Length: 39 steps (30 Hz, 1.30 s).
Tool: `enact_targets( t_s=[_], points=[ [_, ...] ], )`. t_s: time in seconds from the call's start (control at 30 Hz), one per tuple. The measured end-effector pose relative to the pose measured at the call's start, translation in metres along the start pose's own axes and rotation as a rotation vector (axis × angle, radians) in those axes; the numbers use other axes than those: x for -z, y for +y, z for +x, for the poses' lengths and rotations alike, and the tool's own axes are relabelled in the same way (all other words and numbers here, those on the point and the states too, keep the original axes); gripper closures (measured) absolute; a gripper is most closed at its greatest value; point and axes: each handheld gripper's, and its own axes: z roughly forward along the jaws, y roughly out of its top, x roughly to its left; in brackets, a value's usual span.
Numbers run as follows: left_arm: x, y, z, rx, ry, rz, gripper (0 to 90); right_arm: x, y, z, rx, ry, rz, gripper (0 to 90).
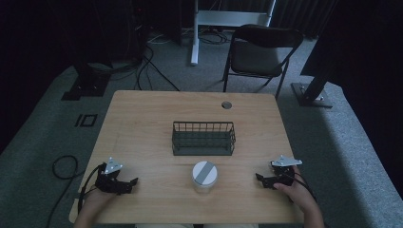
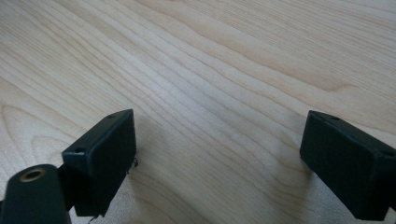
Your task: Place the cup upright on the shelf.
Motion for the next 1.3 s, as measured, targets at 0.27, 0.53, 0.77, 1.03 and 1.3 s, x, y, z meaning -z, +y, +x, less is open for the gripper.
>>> enact_targets(
  t_s=[0.27,0.53,0.77,1.03,1.3],
  points=[
    [0.0,0.0,0.0,-0.001,-0.001,-0.001,2.0,0.001,-0.001,0.001,-0.006,-0.005,0.001,10.4],
    [0.0,0.0,0.0,-0.001,-0.001,-0.001,2.0,0.001,-0.001,0.002,-0.007,-0.008,-0.001,10.4],
    [0.0,0.0,0.0,-0.001,-0.001,-0.001,2.0,0.002,-0.002,0.002,-0.008,-0.008,-0.001,10.4],
    [0.0,0.0,0.0,-0.001,-0.001,-0.001,2.0,0.001,-0.001,0.007,-0.009,-0.015,-0.004,10.7],
    [0.0,0.0,0.0,-0.001,-0.001,-0.001,2.0,0.0,0.001,0.015,-0.015,0.0,-0.037,10.7]
  ],
)
